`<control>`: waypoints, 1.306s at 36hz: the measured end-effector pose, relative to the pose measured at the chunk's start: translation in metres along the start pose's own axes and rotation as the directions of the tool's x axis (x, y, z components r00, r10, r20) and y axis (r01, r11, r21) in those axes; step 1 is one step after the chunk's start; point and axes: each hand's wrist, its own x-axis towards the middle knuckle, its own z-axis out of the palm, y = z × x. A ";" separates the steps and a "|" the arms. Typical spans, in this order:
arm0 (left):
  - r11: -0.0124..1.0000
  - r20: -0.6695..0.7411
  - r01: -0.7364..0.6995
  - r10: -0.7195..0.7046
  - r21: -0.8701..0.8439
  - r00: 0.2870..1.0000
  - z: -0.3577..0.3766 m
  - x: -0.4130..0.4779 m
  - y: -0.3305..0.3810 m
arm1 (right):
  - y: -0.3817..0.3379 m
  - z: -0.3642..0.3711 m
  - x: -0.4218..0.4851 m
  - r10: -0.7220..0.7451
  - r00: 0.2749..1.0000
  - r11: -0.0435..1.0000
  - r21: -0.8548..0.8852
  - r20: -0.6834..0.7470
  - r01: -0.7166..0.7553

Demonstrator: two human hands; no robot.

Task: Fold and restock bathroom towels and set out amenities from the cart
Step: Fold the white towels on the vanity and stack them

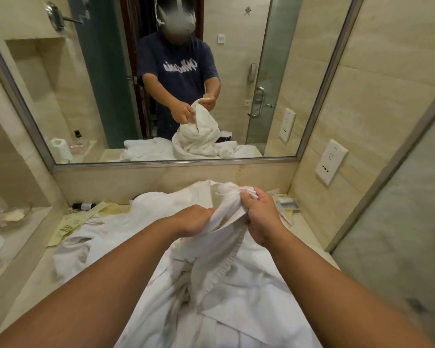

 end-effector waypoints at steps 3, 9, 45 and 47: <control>0.999 0.075 0.042 -0.039 -0.031 0.996 0.002 -0.005 0.003 | -0.008 -0.005 -0.007 0.033 0.999 0.997 0.068 -0.010 -0.032; 0.982 0.096 0.166 -0.157 -0.092 0.983 0.017 -0.026 0.005 | -0.026 -0.022 -0.026 0.051 0.998 0.978 0.201 0.035 -0.057; 0.803 -0.585 0.044 -0.469 -0.594 0.662 0.122 -0.232 0.102 | -0.117 -0.142 -0.280 -0.014 0.931 0.926 0.357 0.364 -0.126; 0.768 -0.607 -0.006 -0.500 -0.640 0.618 0.119 -0.254 0.101 | -0.117 -0.141 -0.300 -0.024 0.946 0.921 0.375 0.324 -0.105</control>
